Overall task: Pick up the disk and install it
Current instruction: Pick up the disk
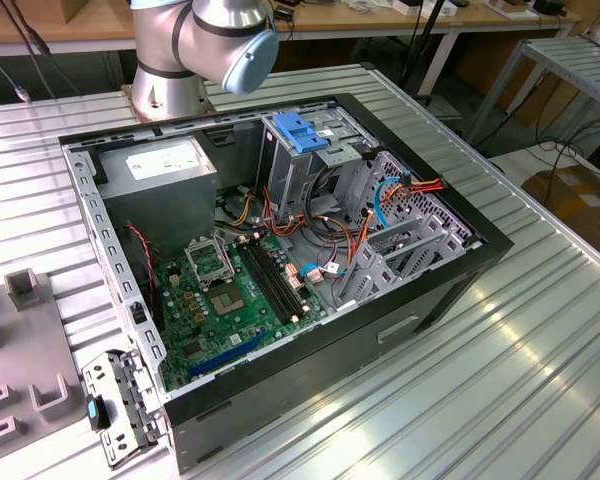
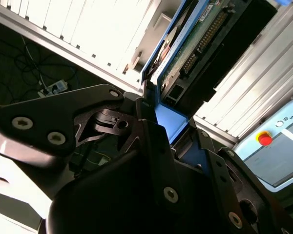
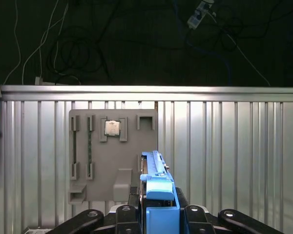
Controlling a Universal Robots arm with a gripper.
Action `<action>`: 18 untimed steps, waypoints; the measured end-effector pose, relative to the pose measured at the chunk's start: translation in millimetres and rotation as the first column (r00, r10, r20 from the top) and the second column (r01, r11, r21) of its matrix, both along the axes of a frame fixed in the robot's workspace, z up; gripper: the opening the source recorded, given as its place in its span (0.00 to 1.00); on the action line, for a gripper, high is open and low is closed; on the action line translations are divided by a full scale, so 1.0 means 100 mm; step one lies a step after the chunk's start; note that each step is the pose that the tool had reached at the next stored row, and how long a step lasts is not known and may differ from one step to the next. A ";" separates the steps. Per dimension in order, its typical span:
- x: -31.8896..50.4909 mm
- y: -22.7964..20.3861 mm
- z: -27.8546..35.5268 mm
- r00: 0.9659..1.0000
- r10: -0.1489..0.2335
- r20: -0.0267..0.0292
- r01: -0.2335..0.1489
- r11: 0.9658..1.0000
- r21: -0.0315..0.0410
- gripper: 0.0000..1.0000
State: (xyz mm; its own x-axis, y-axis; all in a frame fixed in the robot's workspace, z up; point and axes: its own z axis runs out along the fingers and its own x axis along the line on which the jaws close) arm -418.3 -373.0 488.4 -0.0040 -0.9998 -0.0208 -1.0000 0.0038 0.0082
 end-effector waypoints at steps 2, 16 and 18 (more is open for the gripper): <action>0.024 0.000 0.000 1.000 0.000 0.000 0.000 1.000 0.000 0.37; 0.210 0.000 0.000 1.000 0.000 0.000 0.000 1.000 0.000 0.37; 0.238 0.000 0.000 1.000 0.000 0.000 0.000 1.000 0.000 0.37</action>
State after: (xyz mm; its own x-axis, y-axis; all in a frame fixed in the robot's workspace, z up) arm -394.5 -373.0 488.4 -0.0041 -0.9998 -0.0208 -1.0000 0.0039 0.0082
